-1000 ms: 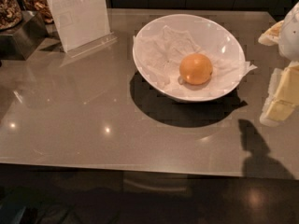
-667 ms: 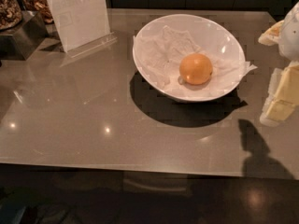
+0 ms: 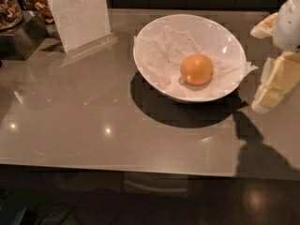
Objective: Pick orange from white bowl
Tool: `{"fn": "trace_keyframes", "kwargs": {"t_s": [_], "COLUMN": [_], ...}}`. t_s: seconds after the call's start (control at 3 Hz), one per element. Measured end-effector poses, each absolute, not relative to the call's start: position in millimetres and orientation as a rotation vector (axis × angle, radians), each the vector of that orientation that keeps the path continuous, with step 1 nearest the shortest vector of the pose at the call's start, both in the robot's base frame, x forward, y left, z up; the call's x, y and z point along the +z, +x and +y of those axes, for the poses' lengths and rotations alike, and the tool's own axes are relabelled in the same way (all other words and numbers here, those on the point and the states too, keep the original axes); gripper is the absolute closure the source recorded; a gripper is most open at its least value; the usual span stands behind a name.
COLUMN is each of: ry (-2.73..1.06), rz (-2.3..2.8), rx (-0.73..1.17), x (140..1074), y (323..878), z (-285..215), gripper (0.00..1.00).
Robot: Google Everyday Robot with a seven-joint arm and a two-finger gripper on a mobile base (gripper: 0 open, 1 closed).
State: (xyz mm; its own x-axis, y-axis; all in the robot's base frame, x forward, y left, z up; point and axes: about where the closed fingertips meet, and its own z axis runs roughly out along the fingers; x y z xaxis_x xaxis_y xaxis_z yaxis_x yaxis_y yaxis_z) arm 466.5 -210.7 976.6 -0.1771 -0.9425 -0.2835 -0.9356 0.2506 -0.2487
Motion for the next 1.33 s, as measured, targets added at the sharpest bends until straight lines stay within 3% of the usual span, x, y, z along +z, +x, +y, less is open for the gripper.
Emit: {"fn": "trace_keyframes", "kwargs": {"t_s": [1.0,1.33], "ry": [-1.693,-1.690], "rz": [2.066,2.064], "rx": [0.287,0.292], "x": [939,937], "y": [551,554], "z": [-194,-194], "gripper": [0.00,0.00]}}
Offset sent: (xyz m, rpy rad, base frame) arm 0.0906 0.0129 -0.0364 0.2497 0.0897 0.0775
